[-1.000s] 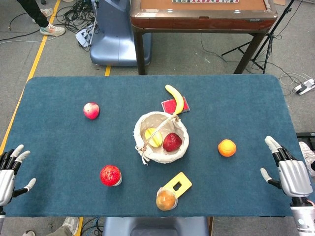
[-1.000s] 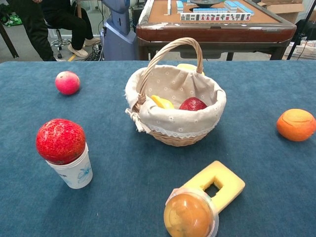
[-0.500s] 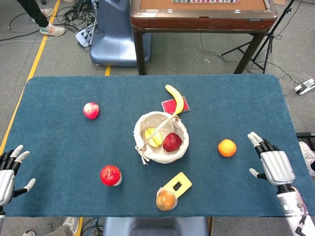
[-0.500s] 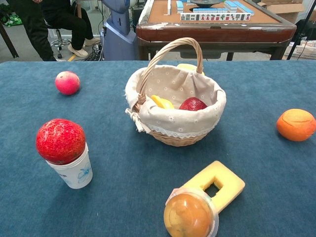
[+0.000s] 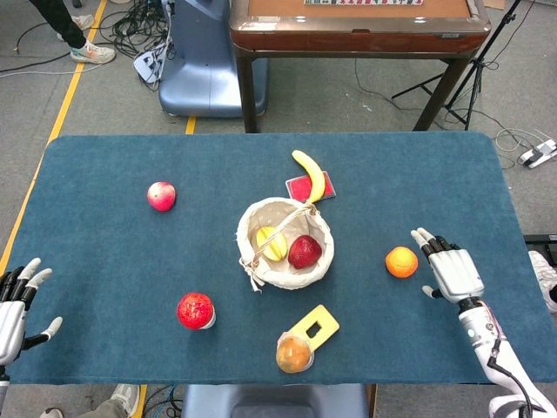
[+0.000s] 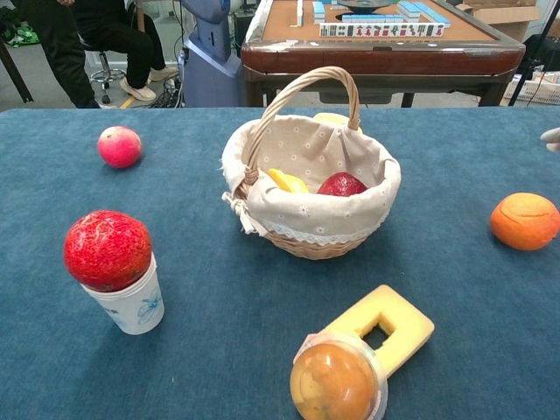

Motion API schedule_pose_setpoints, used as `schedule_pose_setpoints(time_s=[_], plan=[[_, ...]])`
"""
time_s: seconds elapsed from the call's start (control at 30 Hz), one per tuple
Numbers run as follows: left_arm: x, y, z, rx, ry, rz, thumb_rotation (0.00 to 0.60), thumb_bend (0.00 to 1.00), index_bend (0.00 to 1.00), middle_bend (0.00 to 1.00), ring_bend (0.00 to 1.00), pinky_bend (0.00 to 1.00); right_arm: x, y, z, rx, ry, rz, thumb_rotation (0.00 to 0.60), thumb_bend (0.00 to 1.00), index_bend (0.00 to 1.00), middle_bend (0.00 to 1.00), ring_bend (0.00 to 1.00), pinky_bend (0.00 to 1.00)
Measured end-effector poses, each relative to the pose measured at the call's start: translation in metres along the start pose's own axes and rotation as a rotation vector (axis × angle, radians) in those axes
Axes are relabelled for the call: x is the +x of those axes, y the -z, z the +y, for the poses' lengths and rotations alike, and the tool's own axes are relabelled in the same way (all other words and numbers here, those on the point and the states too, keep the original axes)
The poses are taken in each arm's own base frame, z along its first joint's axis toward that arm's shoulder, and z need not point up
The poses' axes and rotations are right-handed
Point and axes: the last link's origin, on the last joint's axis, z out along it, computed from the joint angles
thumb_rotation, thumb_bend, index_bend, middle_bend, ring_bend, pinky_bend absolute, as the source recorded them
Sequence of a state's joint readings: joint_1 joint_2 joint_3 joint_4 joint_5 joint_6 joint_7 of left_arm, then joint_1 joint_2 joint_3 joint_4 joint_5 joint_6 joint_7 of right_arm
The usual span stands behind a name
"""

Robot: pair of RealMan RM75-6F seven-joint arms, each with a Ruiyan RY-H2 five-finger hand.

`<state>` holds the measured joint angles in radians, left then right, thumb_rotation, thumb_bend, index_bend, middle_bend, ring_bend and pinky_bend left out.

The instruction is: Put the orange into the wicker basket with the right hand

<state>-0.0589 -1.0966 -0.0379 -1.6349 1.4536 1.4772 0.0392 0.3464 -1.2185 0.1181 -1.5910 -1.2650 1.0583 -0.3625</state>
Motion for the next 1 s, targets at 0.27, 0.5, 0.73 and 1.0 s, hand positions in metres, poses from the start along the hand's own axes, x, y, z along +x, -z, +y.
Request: schedule_pose_setpoints(time_s=[0.27,0.5,0.73,1.0], plan=[[-0.003,-0.001,0.000,0.001,0.003,-0.008,0.600,0.26,0.18,0.00,0.00,0.00,-0.018,-0.025,-0.008,0.006,0.023,-0.063,0.600,0.10,0.05,0.14,0.14,0.37],[-0.003,-0.001,-0.002,0.005,0.006,-0.005,0.600,0.26,0.18,0.00,0.00,0.00,-0.031,-0.045,-0.018,0.006,0.038,-0.081,0.600,0.23,0.24,0.29,0.25,0.44],[-0.001,0.000,-0.003,0.009,0.008,-0.001,0.600,0.26,0.18,0.00,0.00,0.00,-0.027,-0.048,-0.027,0.034,0.008,-0.043,0.600,0.28,0.39,0.41,0.37,0.52],[-0.002,-0.002,0.001,-0.003,0.011,-0.003,0.600,0.26,0.18,0.00,0.00,0.00,0.007,-0.033,-0.047,0.135,-0.146,0.034,0.600,0.28,0.39,0.41,0.38,0.54]])
